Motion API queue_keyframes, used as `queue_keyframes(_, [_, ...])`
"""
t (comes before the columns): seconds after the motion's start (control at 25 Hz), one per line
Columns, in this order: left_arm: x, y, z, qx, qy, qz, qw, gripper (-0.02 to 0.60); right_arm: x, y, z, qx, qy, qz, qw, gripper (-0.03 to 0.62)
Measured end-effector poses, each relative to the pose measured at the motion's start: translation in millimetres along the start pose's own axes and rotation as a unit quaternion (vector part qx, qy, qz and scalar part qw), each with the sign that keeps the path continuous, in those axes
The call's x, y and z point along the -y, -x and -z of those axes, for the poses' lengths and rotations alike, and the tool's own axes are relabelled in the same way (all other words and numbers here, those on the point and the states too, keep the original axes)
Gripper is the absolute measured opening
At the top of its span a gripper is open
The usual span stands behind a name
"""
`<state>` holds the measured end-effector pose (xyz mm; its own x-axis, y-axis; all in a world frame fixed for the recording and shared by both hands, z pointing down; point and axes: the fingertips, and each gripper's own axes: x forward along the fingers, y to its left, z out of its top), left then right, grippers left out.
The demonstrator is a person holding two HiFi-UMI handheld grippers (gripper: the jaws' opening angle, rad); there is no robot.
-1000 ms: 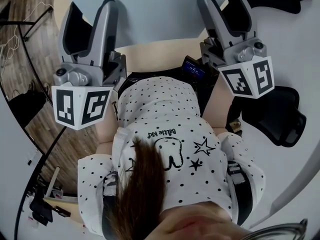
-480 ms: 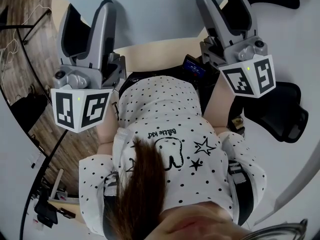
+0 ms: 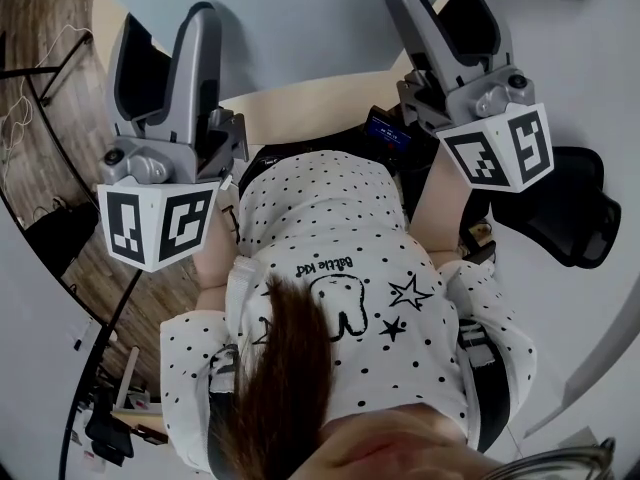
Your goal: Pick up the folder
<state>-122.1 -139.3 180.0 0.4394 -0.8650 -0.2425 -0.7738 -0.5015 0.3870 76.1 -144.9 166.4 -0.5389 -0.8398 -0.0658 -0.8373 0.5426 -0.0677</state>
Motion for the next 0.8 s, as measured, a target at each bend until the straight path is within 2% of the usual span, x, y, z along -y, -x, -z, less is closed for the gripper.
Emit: queue_keyframes(0.8, [0.9,0.0,2.3,-0.002,0.007,0.008,0.9999,0.281,0.9,2.7,0.4,-0.007,0.002,0.012,1.0,0.265])
